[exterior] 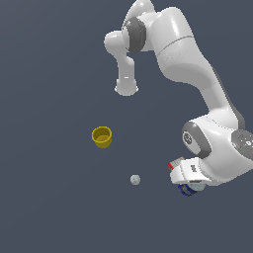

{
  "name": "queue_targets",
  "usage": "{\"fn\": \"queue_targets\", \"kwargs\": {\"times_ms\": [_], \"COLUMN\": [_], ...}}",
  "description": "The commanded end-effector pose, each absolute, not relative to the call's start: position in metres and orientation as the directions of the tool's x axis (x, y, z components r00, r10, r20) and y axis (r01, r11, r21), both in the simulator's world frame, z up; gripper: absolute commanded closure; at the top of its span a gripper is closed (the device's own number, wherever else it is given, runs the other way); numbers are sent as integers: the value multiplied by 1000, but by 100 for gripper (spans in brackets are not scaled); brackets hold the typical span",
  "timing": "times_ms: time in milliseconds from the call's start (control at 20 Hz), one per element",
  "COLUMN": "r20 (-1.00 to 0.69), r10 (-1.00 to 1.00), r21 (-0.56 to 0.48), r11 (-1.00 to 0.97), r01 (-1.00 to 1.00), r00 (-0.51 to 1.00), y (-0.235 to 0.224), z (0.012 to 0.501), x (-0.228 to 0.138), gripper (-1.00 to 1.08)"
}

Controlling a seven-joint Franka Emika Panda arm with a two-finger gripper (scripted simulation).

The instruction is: Pick up a designated object from a clutter of objects.

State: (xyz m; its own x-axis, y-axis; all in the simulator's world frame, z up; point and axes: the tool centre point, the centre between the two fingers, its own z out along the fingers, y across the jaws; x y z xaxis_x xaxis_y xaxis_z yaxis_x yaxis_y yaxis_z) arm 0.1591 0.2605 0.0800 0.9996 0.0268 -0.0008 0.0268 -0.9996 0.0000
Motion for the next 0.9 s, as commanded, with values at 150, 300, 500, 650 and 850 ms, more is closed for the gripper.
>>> {"fn": "queue_targets", "kwargs": {"times_ms": [150, 300, 500, 650, 850], "r20": [0, 0, 0, 0, 0], "r10": [27, 27, 27, 27, 27], "r21": [0, 0, 0, 0, 0], "r11": [-1000, -1000, -1000, -1000, -1000], "r01": [27, 27, 27, 27, 27], "r00": [1000, 1000, 1000, 1000, 1000], "y": [258, 255, 250, 244, 234], "z": [84, 88, 97, 106, 122], "x": [156, 152, 144, 136, 122], "gripper": [108, 108, 108, 108, 108]}}
